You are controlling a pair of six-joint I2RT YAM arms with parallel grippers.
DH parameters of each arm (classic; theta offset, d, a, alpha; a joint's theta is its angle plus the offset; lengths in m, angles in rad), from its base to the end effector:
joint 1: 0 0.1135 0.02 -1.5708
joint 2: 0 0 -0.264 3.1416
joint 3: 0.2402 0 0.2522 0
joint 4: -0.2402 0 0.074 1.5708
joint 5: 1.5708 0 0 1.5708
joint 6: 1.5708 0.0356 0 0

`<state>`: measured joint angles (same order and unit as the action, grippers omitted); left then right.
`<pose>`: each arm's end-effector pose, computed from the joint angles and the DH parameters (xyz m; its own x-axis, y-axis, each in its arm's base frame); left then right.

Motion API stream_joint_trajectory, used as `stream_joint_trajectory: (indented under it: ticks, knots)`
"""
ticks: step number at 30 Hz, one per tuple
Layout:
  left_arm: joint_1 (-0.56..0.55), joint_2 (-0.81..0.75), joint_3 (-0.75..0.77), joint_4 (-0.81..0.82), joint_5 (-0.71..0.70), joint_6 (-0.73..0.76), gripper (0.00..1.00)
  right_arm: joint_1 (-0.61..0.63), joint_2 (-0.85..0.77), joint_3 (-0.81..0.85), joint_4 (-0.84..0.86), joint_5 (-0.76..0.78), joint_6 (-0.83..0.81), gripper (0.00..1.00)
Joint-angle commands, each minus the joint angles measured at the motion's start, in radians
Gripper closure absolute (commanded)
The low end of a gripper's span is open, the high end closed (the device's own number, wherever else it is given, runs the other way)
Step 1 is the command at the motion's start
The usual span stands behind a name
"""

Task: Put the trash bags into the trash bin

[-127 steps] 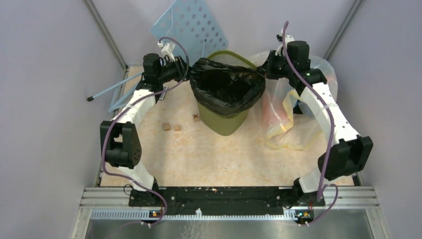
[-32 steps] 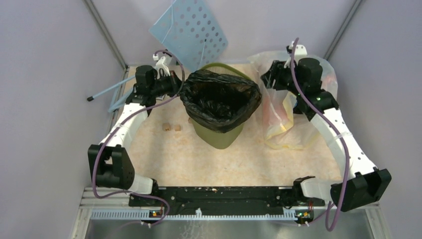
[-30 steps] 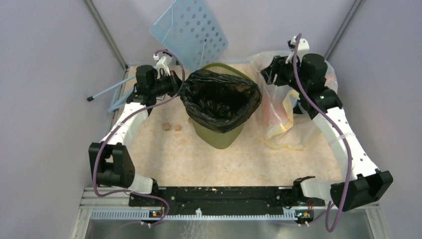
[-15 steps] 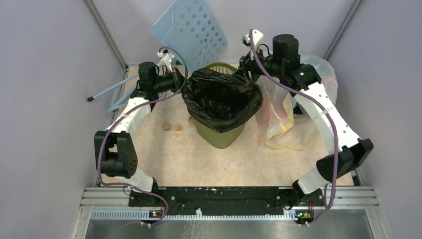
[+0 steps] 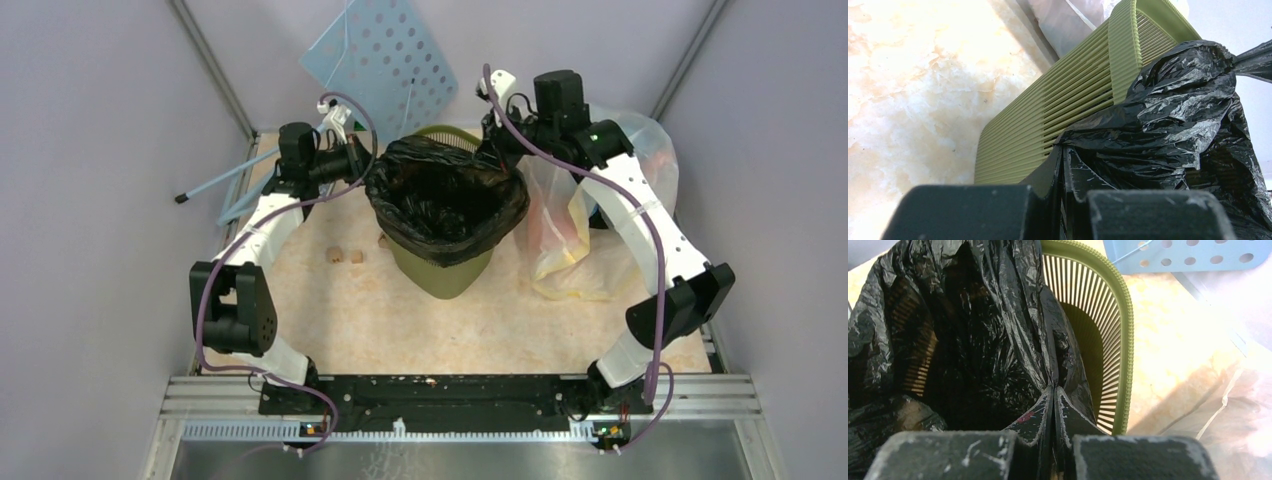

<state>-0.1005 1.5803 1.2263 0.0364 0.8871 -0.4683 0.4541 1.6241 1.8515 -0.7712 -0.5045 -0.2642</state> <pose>0.3601 -0.0641 0.3187 -0.6366 -0.2224 -0.7384 0.5702 0.5090 -0.6448 0.3063 0.1686 0.4364 -0.2515 -0.3771 -0.8914 -0.8509 0.5250 0.0179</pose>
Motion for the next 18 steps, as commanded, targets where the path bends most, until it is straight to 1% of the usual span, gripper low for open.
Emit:
stream_joint_trajectory:
  ticks: [1, 5, 9, 13, 18]
  knots:
    - [-0.004, -0.003, 0.046, 0.002, 0.019, 0.023, 0.94, -0.017, -0.015, 0.053, 0.073, 0.026, 0.054, 1.00]
    - [-0.004, 0.002, 0.061, 0.002, 0.017, 0.024, 0.94, -0.074, 0.030, 0.105, 0.100, 0.025, 0.133, 1.00]
    - [-0.004, 0.010, 0.084, -0.010, 0.020, 0.033, 0.94, -0.115, 0.118, 0.188, 0.068, 0.015, 0.183, 1.00]
    - [-0.005, 0.020, 0.097, -0.013, 0.014, 0.042, 0.94, -0.129, 0.186, 0.242, 0.058, 0.019, 0.200, 1.00]
    - [-0.004, 0.052, 0.136, -0.031, 0.005, 0.052, 0.94, -0.144, 0.259, 0.272, 0.101, 0.007, 0.239, 1.00]
